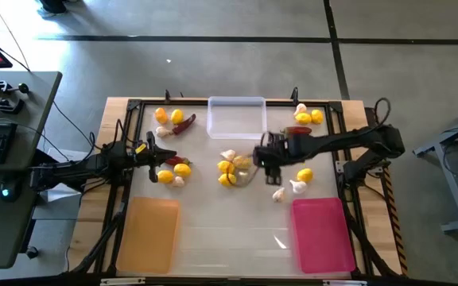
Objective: Sort produce into baskets
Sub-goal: Put the bottom right lemon into the transparent bin
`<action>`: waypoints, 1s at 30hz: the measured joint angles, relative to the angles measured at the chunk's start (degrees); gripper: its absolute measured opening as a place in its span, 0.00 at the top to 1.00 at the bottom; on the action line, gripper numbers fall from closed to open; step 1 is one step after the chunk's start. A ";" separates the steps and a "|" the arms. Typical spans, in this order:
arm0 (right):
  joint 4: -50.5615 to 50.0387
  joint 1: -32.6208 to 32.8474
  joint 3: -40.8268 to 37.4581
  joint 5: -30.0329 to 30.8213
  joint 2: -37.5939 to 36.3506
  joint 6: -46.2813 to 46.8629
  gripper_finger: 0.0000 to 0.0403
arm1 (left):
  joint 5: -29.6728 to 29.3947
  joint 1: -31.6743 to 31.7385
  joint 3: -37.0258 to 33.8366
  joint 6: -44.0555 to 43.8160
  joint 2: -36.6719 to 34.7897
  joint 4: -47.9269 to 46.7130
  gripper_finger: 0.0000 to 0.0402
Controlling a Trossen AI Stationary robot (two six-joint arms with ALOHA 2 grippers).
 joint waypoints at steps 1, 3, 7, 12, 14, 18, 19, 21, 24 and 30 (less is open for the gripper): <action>0.21 -1.28 2.08 0.01 0.00 2.35 0.47 | -0.01 0.00 0.00 -0.02 -0.01 -0.01 1.00; 1.69 -4.59 5.89 -0.33 0.01 6.42 0.47 | -0.02 -0.02 0.00 -0.02 -0.02 0.00 1.00; 7.90 -13.11 12.57 -1.08 2.19 14.68 0.47 | -0.01 0.00 0.00 -0.02 -0.02 0.00 1.00; 11.65 -22.45 17.45 -6.56 9.17 16.86 0.47 | -0.02 -0.01 0.00 0.00 0.00 -0.02 1.00; 12.25 -24.80 19.01 -9.92 12.35 16.82 0.47 | 0.00 0.00 -0.02 -0.02 0.00 -0.01 1.00; 11.22 -27.95 20.30 -13.21 17.70 10.62 0.47 | -0.01 0.00 -0.02 -0.01 -0.01 0.00 1.00; 10.75 -28.50 20.43 -13.18 18.70 6.14 0.47 | -0.02 0.00 -0.01 0.00 -0.01 0.00 1.00; 9.41 -29.53 20.44 -13.02 20.00 -2.25 0.47 | -0.02 0.00 -0.01 -0.01 -0.02 0.00 1.00; 7.34 -30.55 20.46 -13.80 20.68 -12.70 0.47 | 0.00 0.00 0.00 -0.01 0.00 0.00 1.00; 5.91 -31.29 20.48 -19.69 20.95 -26.84 0.47 | 0.00 0.00 0.00 -0.01 -0.02 0.00 1.00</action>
